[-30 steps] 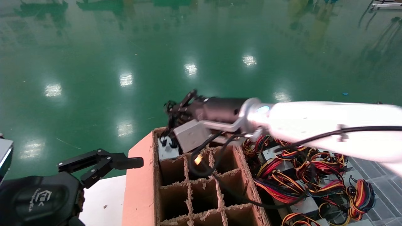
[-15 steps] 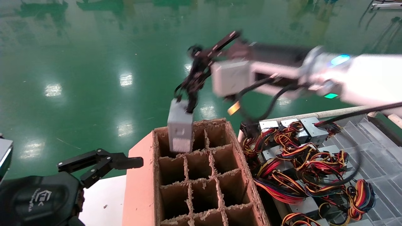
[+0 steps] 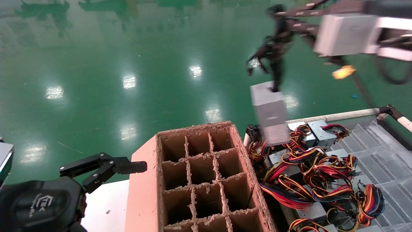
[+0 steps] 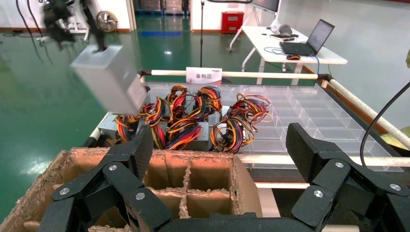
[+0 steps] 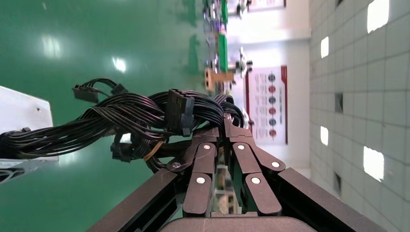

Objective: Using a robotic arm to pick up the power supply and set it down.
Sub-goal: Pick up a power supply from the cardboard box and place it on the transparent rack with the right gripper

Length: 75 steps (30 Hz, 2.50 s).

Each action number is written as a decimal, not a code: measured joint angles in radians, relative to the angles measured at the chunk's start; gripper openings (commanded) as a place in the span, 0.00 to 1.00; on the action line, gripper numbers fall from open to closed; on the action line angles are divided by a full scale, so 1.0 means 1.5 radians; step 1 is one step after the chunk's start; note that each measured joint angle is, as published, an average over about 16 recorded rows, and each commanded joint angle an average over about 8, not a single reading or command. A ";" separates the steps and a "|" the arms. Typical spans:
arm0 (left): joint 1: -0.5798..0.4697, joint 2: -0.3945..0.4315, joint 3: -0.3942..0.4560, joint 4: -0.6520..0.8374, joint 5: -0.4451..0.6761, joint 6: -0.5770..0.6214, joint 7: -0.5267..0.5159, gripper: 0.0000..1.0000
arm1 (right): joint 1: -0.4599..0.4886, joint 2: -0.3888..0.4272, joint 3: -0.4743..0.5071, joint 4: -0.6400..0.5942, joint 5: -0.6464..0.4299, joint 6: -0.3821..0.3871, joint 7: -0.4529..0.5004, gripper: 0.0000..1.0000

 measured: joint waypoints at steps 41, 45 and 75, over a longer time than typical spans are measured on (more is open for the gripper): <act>0.000 0.000 0.000 0.000 0.000 0.000 0.000 1.00 | -0.007 0.496 -0.092 -0.007 0.197 -0.138 -0.202 0.00; 0.000 0.000 0.000 0.000 0.000 0.000 0.000 1.00 | -0.004 0.500 -0.127 -0.008 0.214 -0.127 -0.227 0.00; 0.000 0.000 0.001 0.000 0.000 0.000 0.000 1.00 | -0.019 0.486 -0.237 -0.007 0.244 -0.114 -0.285 0.00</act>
